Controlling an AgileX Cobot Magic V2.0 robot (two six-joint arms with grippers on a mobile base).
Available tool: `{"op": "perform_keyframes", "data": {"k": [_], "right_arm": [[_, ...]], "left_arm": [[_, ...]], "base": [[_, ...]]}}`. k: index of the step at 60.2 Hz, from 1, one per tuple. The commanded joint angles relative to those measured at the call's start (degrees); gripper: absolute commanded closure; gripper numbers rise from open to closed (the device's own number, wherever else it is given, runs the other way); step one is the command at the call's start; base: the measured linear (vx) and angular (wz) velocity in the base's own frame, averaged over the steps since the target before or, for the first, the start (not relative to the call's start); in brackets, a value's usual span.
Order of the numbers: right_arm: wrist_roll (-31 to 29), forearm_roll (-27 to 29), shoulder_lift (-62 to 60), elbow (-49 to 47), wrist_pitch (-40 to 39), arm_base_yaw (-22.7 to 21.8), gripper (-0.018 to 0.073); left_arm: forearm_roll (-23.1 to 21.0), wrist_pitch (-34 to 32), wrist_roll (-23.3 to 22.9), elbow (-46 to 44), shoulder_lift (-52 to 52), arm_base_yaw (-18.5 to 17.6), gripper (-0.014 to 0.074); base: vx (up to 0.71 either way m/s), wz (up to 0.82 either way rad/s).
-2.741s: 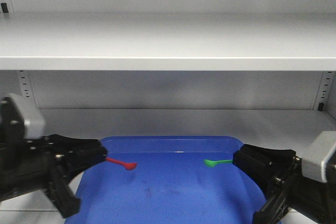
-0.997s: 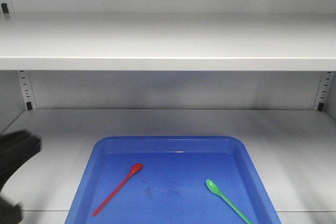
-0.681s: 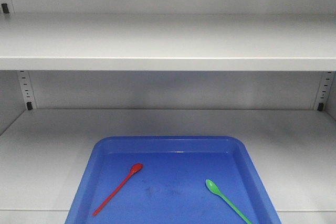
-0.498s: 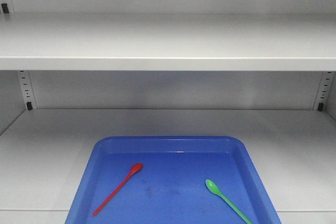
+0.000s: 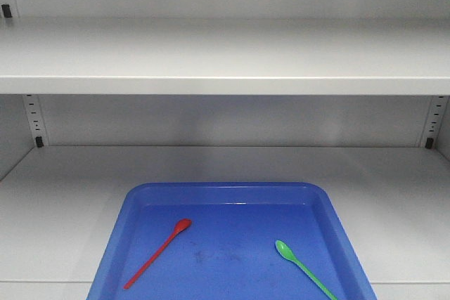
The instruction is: Sort red and green spoons into left cabinet
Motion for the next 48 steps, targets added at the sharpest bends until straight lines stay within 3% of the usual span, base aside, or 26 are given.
{"op": "perform_keyframes", "data": {"k": [1, 16, 25, 29, 32, 40, 46, 48], "right_arm": [[0.0, -0.6, 0.5, -1.9, -3.9, 0.1, 0.0562], [0.0, -0.6, 0.5, -1.9, -4.0, 0.1, 0.0562], [0.0, -0.6, 0.5, -1.9, -4.0, 0.1, 0.0562], [0.0, -0.6, 0.5, -1.9, -3.8, 0.1, 0.0562], [0.0, -0.6, 0.5, -1.9, -3.8, 0.1, 0.0562], [0.0, -0.7, 0.5, -1.9, -3.8, 0.1, 0.0562], [0.0, -0.7, 0.5, -1.9, -3.8, 0.1, 0.0562], [0.0, -0.7, 0.5, -1.9, -3.8, 0.1, 0.0562]], "left_arm": [[-4.4, 1.2, -0.6, -1.7, 0.5, -0.4, 0.0596], [-4.0, 0.2, -0.4, -1.7, 0.5, -0.4, 0.0596], [-3.2, -8.9, 0.2, -1.7, -0.6, 0.3, 0.0594], [0.3, -12.0, -2.0, -1.7, -2.3, 2.5, 0.0594], [5.5, -12.3, -4.7, -1.7, -3.6, 4.8, 0.0594], [29.0, -8.2, -18.1, -1.7, -6.6, 11.1, 0.0594], [49.9, -5.3, -35.7, -1.7, -8.7, 14.8, 0.0594], [54.6, -4.6, -41.2, -1.7, -9.2, 15.8, 0.0594]], "base": [[0.0, 0.0], [0.0, 0.0], [0.0, 0.0], [0.0, 0.0], [0.0, 0.0], [0.0, 0.0], [0.0, 0.0], [0.0, 0.0]]}}
